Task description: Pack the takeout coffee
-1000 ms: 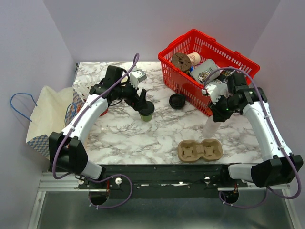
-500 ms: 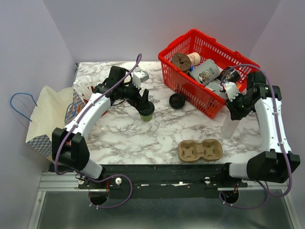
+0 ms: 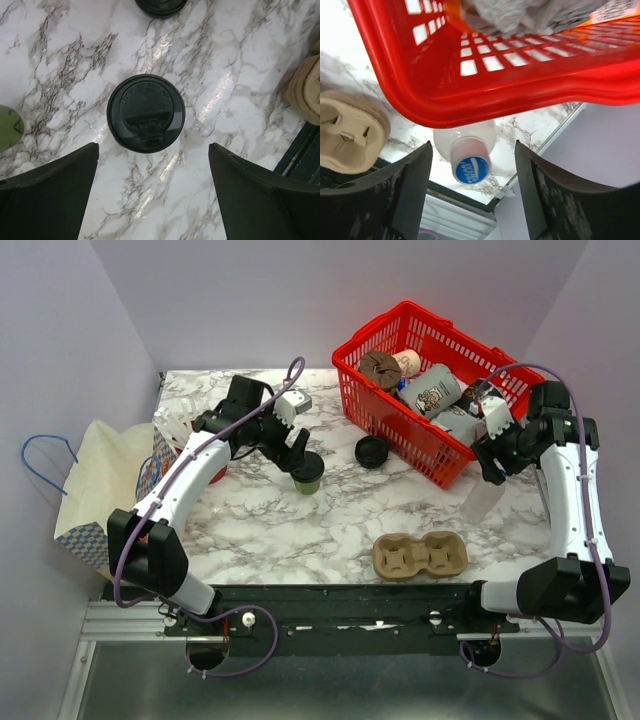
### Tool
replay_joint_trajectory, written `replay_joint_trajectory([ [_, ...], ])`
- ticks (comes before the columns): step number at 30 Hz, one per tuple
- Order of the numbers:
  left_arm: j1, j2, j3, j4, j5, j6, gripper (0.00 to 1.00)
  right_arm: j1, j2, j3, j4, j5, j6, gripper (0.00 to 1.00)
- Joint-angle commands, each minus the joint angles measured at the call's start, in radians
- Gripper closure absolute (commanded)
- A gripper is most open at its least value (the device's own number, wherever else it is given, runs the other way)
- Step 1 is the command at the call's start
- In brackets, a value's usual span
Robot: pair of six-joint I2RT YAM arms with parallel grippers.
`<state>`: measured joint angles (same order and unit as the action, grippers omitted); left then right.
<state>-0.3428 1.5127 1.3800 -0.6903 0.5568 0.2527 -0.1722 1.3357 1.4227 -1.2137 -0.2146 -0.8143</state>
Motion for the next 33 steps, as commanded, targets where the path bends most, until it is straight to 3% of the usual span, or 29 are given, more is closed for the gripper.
replay_joint_trajectory([
  [1, 0.002, 0.012, -0.010, -0.089, -0.161, 0.125, 0.01, -0.006, -0.033, 0.068, 0.051, -0.052, 0.066, 0.21],
  [11, 0.050, 0.070, -0.116, -0.060, -0.176, 0.082, 0.02, -0.006, -0.118, 0.101, 0.132, -0.101, 0.141, 0.13],
  [21, 0.048, 0.148, -0.137, 0.053, -0.054, 0.258, 0.02, -0.006, -0.115, 0.130, 0.105, -0.117, 0.149, 0.13],
  [29, 0.025, 0.241, -0.081, 0.110, 0.118, 0.272, 0.03, -0.006, -0.105, 0.136, 0.114, -0.127, 0.162, 0.13],
  [33, -0.007, 0.293, -0.053, 0.130, 0.130, 0.284, 0.04, -0.006, -0.121, 0.124, 0.118, -0.121, 0.159, 0.13],
])
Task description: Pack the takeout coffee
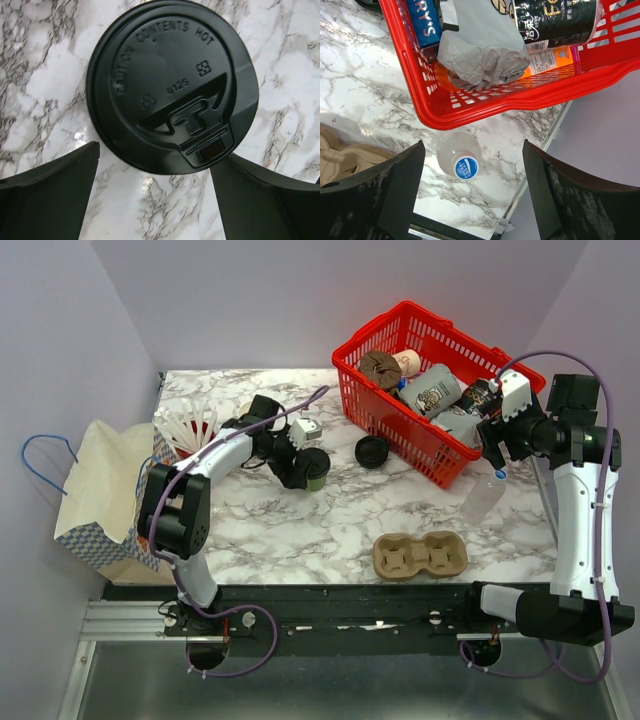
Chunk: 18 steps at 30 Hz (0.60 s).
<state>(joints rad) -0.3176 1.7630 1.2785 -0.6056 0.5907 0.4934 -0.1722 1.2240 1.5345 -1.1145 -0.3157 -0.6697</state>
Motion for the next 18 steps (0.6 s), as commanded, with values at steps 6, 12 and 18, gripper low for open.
replay_joint_trajectory([
  [6, -0.093, 0.131, 0.131, 0.093, 0.100, -0.008, 0.06, -0.006, -0.026, -0.004, 0.019, -0.020, 0.018, 0.13],
  [12, -0.127, 0.226, 0.255, 0.151, 0.025, -0.107, 0.06, -0.006, -0.046, -0.026, 0.022, -0.020, 0.019, 0.13],
  [18, -0.129, 0.286, 0.338, 0.152, -0.003, -0.154, 0.06, -0.006, -0.049, -0.047, 0.036, -0.034, 0.033, 0.13],
])
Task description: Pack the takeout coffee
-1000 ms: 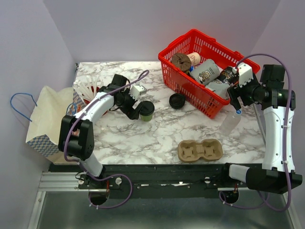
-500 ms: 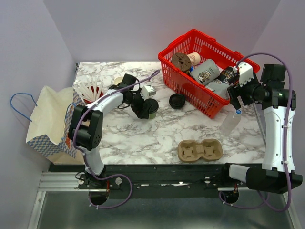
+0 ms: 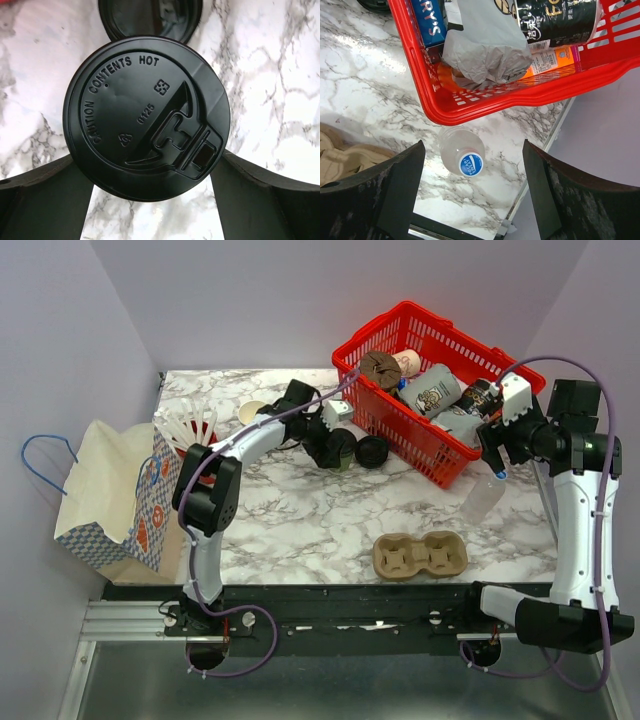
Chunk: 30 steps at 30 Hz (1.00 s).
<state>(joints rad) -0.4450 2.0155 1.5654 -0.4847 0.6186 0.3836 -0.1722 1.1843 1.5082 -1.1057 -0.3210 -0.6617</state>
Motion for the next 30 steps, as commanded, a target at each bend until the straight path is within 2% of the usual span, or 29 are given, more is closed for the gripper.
replay_joint_trajectory([
  [1, -0.001, 0.035, 0.054, 0.026, -0.030, -0.046, 0.06, -0.006, -0.009, -0.023, 0.030, -0.033, 0.030, 0.13],
  [5, 0.000, -0.006, 0.030, -0.003, -0.042, -0.037, 0.03, -0.006, -0.008, -0.023, 0.047, -0.042, 0.043, 0.13],
  [9, 0.005, -0.141, -0.086, -0.035, -0.075, -0.029, 0.01, -0.006, -0.012, -0.036, 0.082, -0.065, 0.059, 0.12],
  [15, 0.011, -0.303, -0.154, -0.130, -0.074, -0.032, 0.01, -0.006, 0.028, -0.007, 0.107, -0.118, 0.096, 0.12],
  [18, 0.012, -0.401, -0.142, -0.175, -0.095, -0.041, 0.01, -0.006, 0.026, 0.026, 0.112, -0.162, 0.103, 0.11],
  [19, 0.011, -0.423, -0.128, -0.193, -0.109, -0.046, 0.01, -0.004, 0.023, 0.032, 0.112, -0.194, 0.105, 0.00],
  [24, 0.052, -0.543, -0.033, -0.323, -0.244, -0.080, 0.01, 0.007, -0.002, 0.032, 0.142, -0.340, 0.106, 0.00],
  [27, 0.107, -0.593, -0.004, -0.359, -0.293, -0.081, 0.01, 0.117, 0.008, 0.058, 0.077, -0.383, 0.030, 0.00],
  [28, 0.126, -0.603, 0.008, -0.370, -0.295, -0.081, 0.01, 0.169, 0.020, 0.060, 0.010, -0.321, -0.048, 0.01],
  [29, 0.141, -0.609, 0.019, -0.380, -0.292, -0.083, 0.01, 0.286, 0.029, 0.044, -0.021, -0.276, -0.080, 0.06],
  [30, 0.163, -0.615, 0.030, -0.390, -0.292, -0.091, 0.01, 0.334, 0.040, 0.035, -0.055, -0.238, -0.102, 0.10],
])
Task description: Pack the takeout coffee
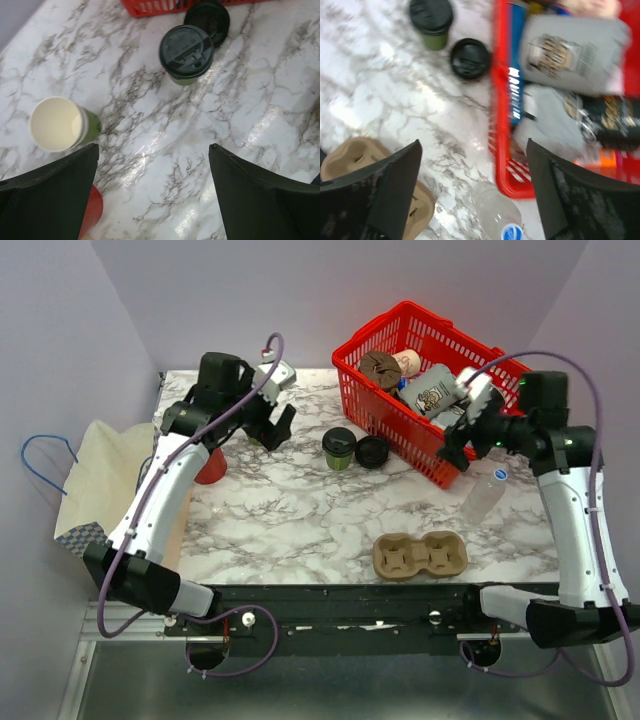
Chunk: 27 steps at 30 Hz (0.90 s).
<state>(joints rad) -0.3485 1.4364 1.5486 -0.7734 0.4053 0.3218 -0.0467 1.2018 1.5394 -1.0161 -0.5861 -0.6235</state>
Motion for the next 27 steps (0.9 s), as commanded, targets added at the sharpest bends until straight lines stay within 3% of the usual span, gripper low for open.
replay_joint_trajectory([
  [1, 0.071, -0.039, 0.047, -0.099, -0.077, -0.030, 0.01, 0.240, 0.053, -0.008, -0.230, 0.040, -0.186, 0.13],
  [6, 0.072, -0.036, 0.012, -0.072, -0.068, -0.040, 0.01, 0.268, 0.073, -0.201, -0.384, 0.046, -0.362, 0.36],
  [16, 0.074, -0.019, -0.010, -0.052, -0.054, -0.067, 0.01, 0.373, -0.119, -0.573, -0.158, 0.172, -0.596, 0.36],
  [27, 0.075, -0.045, -0.042, -0.058, -0.068, -0.058, 0.01, 0.561, -0.162, -0.749, -0.064, 0.184, -0.536, 0.41],
])
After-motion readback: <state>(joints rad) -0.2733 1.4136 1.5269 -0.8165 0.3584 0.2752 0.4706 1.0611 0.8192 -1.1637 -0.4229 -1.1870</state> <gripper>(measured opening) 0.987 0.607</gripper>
